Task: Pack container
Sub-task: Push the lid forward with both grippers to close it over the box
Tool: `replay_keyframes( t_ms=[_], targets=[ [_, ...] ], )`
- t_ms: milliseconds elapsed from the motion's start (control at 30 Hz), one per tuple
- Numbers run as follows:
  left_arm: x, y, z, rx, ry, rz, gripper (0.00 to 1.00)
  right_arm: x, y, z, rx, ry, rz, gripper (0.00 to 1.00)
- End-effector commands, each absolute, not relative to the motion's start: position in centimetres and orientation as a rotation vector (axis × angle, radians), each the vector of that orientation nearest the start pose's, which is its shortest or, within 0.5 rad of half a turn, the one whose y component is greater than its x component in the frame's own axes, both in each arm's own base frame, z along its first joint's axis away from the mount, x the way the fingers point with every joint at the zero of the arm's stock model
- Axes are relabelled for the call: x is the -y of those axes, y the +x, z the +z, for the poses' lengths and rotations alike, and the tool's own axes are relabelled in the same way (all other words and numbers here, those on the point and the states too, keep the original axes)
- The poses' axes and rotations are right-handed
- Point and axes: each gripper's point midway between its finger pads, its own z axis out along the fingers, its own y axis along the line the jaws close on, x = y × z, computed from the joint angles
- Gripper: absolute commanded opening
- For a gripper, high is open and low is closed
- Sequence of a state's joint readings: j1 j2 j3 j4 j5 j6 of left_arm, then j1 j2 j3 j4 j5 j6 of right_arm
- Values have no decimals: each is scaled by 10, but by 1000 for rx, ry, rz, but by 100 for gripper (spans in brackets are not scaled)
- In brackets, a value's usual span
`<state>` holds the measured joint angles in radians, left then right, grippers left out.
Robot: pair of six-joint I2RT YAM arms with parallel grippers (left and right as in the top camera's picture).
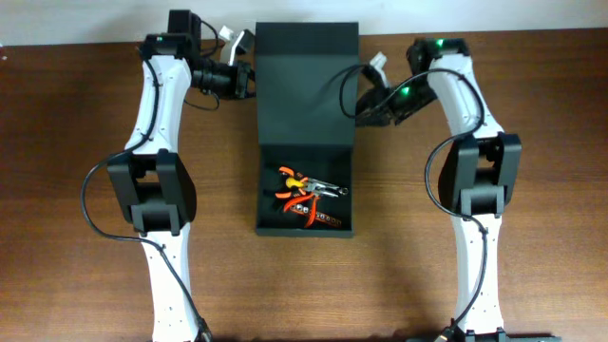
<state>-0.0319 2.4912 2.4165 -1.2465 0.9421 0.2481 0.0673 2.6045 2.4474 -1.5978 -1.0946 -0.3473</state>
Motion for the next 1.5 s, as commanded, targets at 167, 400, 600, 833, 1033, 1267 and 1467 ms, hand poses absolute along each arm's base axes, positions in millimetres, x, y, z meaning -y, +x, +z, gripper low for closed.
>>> replay_keyframes(
  t_ms=[167, 400, 600, 833, 1033, 1267, 1467],
  targets=[
    [169, 483, 177, -2500, 685, -1240, 2, -181, 458, 175, -2640, -552, 1414, 7],
    [154, 458, 188, -2613, 752, -1102, 2, -177, 453, 203, -2648, -519, 1341, 7],
    [149, 451, 215, -2587, 790, -977, 2, -175, 446, 231, -2615, -520, 1300, 8],
    [149, 440, 235, -2622, 812, -774, 2, -172, 435, 249, -2653, -525, 1129, 8],
    [177, 420, 256, -2601, 851, -780, 2, -182, 417, 259, -2713, -485, 1082, 8],
    [177, 385, 248, -2728, 874, -619, 2, -170, 384, 233, -2908, -472, 858, 8],
    [161, 362, 228, -2844, 888, -511, 2, -147, 367, 213, -3022, -455, 685, 7]
  ],
)
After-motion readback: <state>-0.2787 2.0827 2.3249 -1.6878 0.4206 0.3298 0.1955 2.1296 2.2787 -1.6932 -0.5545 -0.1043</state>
